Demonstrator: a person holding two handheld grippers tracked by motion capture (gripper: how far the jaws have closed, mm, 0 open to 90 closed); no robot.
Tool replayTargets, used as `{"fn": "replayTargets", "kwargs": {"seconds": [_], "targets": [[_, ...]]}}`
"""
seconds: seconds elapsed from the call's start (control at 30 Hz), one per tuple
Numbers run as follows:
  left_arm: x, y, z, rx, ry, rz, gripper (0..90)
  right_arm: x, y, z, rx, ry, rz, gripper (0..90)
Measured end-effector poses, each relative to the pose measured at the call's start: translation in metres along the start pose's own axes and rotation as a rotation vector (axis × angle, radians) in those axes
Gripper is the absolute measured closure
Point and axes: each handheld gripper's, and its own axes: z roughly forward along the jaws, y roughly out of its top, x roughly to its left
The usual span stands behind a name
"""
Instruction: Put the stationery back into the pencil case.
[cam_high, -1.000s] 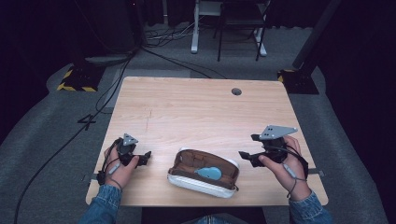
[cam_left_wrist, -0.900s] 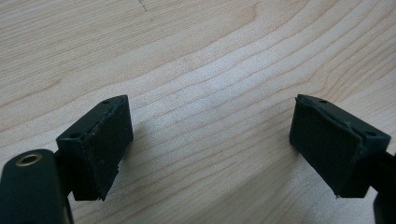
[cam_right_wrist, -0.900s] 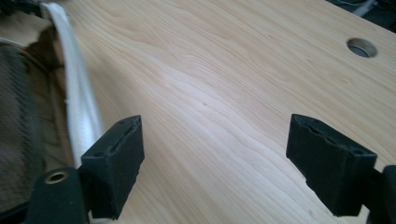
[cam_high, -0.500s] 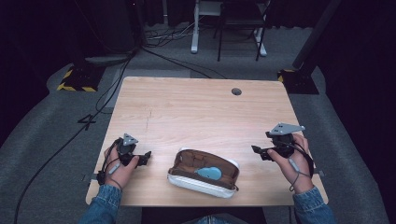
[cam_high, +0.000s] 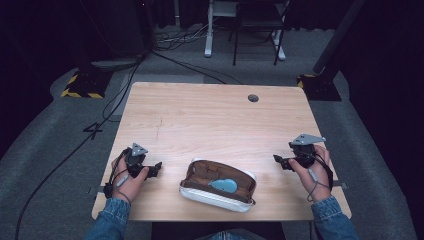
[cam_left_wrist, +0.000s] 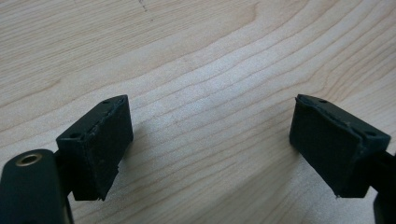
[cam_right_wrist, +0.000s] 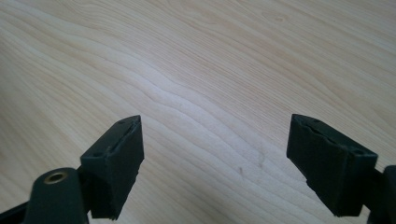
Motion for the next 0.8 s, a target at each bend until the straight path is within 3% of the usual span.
{"fn": "replayTargets", "kwargs": {"seconds": [0.1,0.5,0.8], "targets": [[0.000,0.000,0.000,0.000,0.000,0.000,13.6,-0.002,-0.004,0.005,0.000,-0.008,-0.001,19.3],[0.000,0.000,0.000,0.000,0.000,0.000,13.6,-0.014,-0.028,0.030,-0.011,-0.008,0.070,17.4],[0.000,0.000,0.000,0.001,-0.002,0.000,13.5,-0.014,-0.038,0.043,-0.012,0.003,0.090,15.4]]}}
